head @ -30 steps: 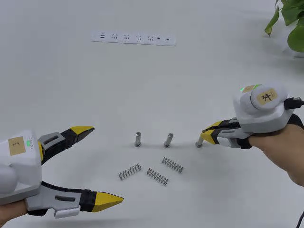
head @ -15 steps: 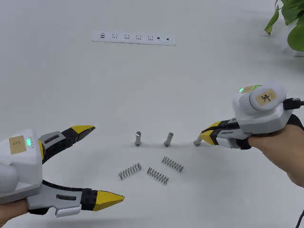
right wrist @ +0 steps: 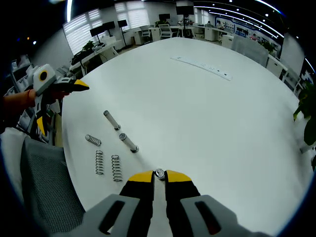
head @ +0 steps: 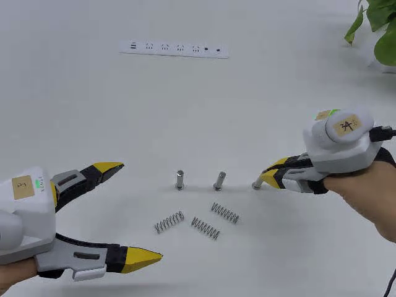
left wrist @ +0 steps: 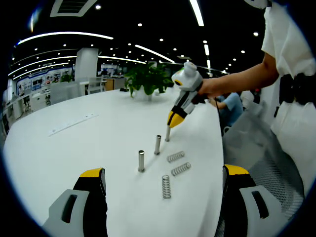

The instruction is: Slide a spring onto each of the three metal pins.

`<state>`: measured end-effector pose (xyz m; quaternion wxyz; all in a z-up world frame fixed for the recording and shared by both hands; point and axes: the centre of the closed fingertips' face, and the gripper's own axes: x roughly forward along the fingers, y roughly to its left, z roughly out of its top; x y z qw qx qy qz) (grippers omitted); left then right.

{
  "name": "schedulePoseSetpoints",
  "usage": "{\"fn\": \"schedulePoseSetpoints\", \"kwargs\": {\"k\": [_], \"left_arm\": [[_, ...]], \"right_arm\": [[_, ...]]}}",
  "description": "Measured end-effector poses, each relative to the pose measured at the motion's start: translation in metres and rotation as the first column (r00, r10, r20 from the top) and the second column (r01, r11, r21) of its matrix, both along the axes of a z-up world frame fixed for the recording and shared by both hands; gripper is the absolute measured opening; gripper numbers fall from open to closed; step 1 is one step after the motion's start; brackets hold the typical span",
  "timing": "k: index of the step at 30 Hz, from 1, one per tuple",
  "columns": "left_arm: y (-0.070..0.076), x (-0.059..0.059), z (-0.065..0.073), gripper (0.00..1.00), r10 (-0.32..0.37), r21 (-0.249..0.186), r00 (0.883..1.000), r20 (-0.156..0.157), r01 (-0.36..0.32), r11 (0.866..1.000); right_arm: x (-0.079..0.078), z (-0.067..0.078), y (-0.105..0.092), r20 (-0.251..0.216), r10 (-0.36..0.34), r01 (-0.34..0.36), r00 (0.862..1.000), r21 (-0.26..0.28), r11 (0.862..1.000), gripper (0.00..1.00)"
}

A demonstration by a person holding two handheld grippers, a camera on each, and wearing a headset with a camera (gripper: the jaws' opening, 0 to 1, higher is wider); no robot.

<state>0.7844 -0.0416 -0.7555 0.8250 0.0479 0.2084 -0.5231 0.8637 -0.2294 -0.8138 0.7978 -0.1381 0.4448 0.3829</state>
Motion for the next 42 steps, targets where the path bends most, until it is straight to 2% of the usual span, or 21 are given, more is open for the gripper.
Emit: {"fn": "schedulePoseSetpoints", "kwargs": {"k": [11,23,42], "left_arm": [[-0.0018,-0.0004,0.0011,1.0,0.003,-0.001,1.0,0.0,-0.003,1.0],[0.003,0.0005,-0.0024,1.0,0.002,-0.005,1.0,-0.003,-0.002,1.0],[-0.0017,-0.0009,0.0009,1.0,-0.001,-0.004,1.0,-0.004,0.001,1.0]], "right_arm": [[0.0011,-0.0018,0.0002,0.0,0.006,-0.006,1.0,-0.001,1.0,0.09],[0.0018,-0.0005,0.0016,0.002,0.011,-0.011,1.0,-0.002,1.0,0.1],[0.0008,0.0008,0.0006,0.012,0.019,-0.019,1.0,-0.003,1.0,0.14]]}}
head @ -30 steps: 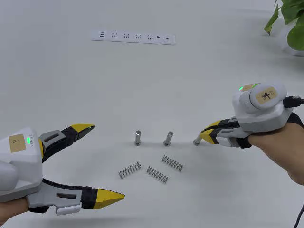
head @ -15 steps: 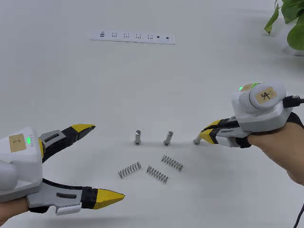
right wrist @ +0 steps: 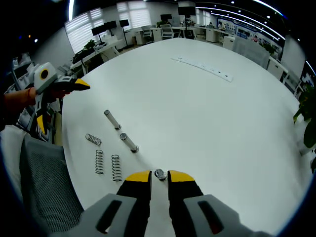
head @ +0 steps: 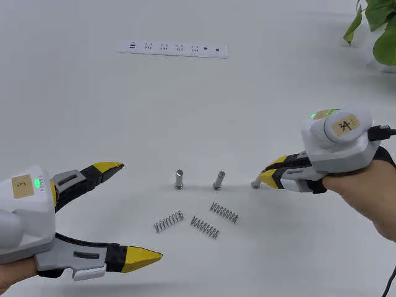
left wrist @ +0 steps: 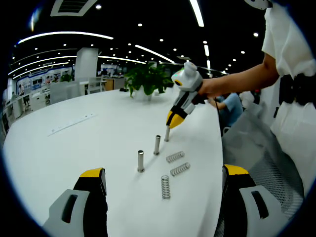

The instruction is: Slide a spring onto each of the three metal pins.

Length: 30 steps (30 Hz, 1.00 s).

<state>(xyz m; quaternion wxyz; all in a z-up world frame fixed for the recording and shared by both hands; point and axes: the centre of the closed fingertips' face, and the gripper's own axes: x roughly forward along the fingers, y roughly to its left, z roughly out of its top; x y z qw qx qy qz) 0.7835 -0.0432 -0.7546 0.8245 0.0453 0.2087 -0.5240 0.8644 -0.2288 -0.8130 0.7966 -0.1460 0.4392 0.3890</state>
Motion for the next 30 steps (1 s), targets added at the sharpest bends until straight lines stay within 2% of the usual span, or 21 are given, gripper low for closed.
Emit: {"fn": "schedulePoseSetpoints", "kwargs": {"k": [11,19,30], "left_arm": [[0.002,0.001,0.002,0.99,-0.003,0.003,1.0,0.006,0.003,1.0],[0.005,0.002,0.003,0.99,-0.005,0.009,1.0,0.012,0.004,1.0],[0.008,0.002,0.006,0.99,-0.006,0.023,1.0,0.023,0.005,1.0]], "right_arm": [[0.001,0.005,0.0,0.013,-0.003,0.002,1.0,0.014,1.0,0.17],[0.0,0.017,-0.002,0.034,-0.007,0.006,0.999,0.034,0.999,0.22],[-0.012,0.032,-0.012,0.07,0.014,-0.019,0.997,0.074,0.997,0.31]]}}
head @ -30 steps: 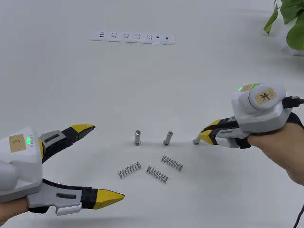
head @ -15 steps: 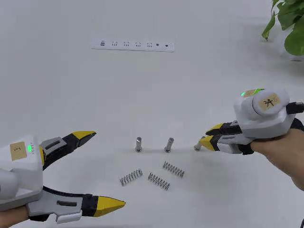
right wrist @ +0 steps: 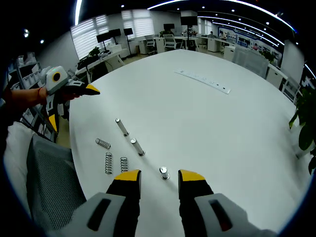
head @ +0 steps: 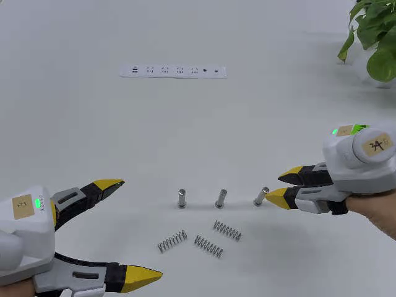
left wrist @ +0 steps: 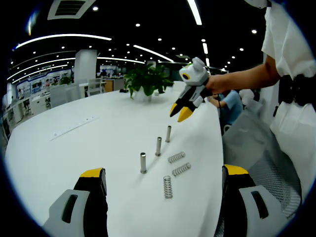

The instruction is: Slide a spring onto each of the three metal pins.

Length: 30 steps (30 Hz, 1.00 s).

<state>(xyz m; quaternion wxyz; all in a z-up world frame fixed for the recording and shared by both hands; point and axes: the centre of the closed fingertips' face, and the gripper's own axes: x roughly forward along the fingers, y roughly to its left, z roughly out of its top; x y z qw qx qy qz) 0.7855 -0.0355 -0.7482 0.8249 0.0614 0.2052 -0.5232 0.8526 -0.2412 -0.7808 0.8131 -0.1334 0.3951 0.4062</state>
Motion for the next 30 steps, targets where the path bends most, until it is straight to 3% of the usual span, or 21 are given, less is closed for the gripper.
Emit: {"fn": "schedulePoseSetpoints", "kwargs": {"k": [8,12,19,24,26,29,30], "left_arm": [[0.0,-0.003,0.0,0.99,-0.003,0.017,1.0,-0.003,0.003,1.0],[0.0,-0.002,-0.002,0.98,-0.005,0.036,1.0,-0.002,0.005,0.999],[0.001,-0.002,-0.008,0.95,-0.008,0.083,1.0,-0.002,0.008,0.997],[0.002,0.0,-0.015,0.91,-0.01,0.115,1.0,-0.006,0.011,0.993],[0.002,0.0,-0.018,0.88,-0.012,0.129,1.0,-0.011,0.013,0.992],[0.003,-0.003,-0.029,0.85,-0.007,0.186,0.998,-0.058,0.018,0.982],[0.0,-0.002,-0.03,0.85,-0.011,0.189,0.998,-0.056,0.022,0.982]], "right_arm": [[-0.01,0.011,-0.011,0.038,0.027,-0.028,0.999,0.023,0.999,0.42],[-0.016,0.016,-0.014,0.08,0.059,-0.062,0.995,0.037,0.997,0.5],[-0.028,0.016,-0.019,0.111,0.092,-0.098,0.99,0.057,0.993,0.68],[-0.037,0.011,-0.023,0.117,0.121,-0.13,0.986,0.077,0.988,0.75],[-0.041,0.009,-0.024,0.121,0.139,-0.15,0.983,0.082,0.985,0.8],[-0.048,0.006,-0.024,0.119,0.154,-0.166,0.981,0.097,0.981,0.85],[-0.05,0.005,-0.023,0.12,0.158,-0.17,0.98,0.099,0.981,0.86]]}}
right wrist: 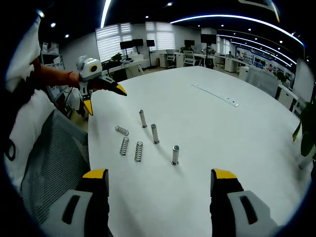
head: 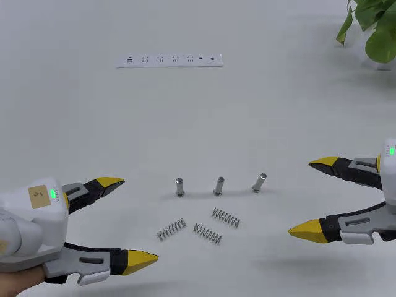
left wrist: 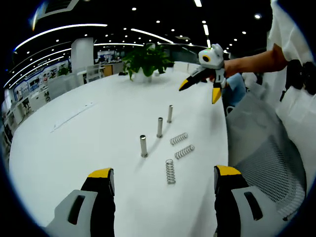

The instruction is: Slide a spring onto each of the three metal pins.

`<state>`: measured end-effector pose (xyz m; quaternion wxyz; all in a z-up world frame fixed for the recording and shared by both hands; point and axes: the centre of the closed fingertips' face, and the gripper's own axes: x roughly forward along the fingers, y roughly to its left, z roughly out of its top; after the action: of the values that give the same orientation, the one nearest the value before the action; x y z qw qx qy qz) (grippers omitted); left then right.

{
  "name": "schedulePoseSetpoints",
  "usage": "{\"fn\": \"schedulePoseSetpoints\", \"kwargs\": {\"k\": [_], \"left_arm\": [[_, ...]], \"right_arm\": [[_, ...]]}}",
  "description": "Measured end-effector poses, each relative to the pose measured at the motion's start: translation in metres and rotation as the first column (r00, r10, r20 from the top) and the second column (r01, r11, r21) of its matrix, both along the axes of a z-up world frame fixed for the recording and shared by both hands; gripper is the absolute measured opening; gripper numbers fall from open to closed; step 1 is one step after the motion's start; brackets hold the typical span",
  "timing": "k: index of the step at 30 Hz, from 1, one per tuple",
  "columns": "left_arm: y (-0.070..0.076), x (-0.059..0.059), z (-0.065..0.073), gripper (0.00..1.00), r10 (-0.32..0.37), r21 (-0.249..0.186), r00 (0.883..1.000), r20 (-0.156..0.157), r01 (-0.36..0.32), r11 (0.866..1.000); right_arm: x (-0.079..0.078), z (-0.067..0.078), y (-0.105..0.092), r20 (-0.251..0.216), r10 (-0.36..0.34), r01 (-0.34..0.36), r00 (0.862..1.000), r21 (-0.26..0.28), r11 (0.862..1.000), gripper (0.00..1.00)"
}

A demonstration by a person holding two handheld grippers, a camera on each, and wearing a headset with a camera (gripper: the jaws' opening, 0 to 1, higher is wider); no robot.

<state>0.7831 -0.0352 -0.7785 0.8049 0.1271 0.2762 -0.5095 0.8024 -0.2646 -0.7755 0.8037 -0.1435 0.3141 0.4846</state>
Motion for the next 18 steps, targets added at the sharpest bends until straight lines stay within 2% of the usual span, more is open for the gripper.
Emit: {"fn": "schedulePoseSetpoints", "kwargs": {"k": [1,3,5,6,8,10,12,14,18], "left_arm": [[-0.001,0.0,-0.001,0.83,-0.006,0.006,1.0,0.006,0.006,1.0],[-0.002,-0.001,-0.005,0.79,-0.01,0.019,1.0,-0.009,0.01,1.0],[-0.003,-0.003,-0.011,0.74,0.001,0.03,0.999,-0.051,0.0,1.0],[-0.004,-0.004,-0.013,0.71,-0.001,0.034,0.998,-0.062,0.004,0.999],[-0.004,-0.007,-0.022,0.65,-0.011,0.074,0.996,-0.086,0.017,0.997],[-0.006,-0.009,-0.031,0.6,-0.002,0.109,0.992,-0.124,0.016,0.994],[-0.011,-0.01,-0.034,0.57,-0.016,0.107,0.993,-0.119,0.029,0.994],[-0.01,-0.009,-0.04,0.52,-0.014,0.148,0.992,-0.124,0.033,0.988],[-0.014,-0.007,-0.047,0.41,-0.008,0.166,0.991,-0.133,0.03,0.986]], "right_arm": [[-0.002,0.0,0.001,0.0,0.003,-0.003,1.0,0.001,1.0,0.87],[-0.004,-0.002,0.0,-0.001,0.011,-0.011,1.0,0.003,1.0,0.88],[-0.005,-0.005,-0.001,0.001,0.013,-0.013,1.0,0.002,1.0,0.88],[-0.006,-0.005,-0.002,-0.001,0.013,-0.013,1.0,0.003,1.0,0.88],[-0.009,-0.006,-0.001,-0.004,0.012,-0.012,1.0,0.015,1.0,0.89],[-0.012,-0.008,0.0,-0.013,0.011,-0.011,1.0,0.016,1.0,0.9],[-0.014,-0.009,0.0,-0.014,0.012,-0.012,1.0,0.013,1.0,0.9],[-0.015,-0.009,0.0,-0.013,0.012,-0.012,1.0,0.016,1.0,0.9],[-0.016,-0.009,0.0,-0.017,0.008,-0.008,1.0,0.027,1.0,0.9]]}}
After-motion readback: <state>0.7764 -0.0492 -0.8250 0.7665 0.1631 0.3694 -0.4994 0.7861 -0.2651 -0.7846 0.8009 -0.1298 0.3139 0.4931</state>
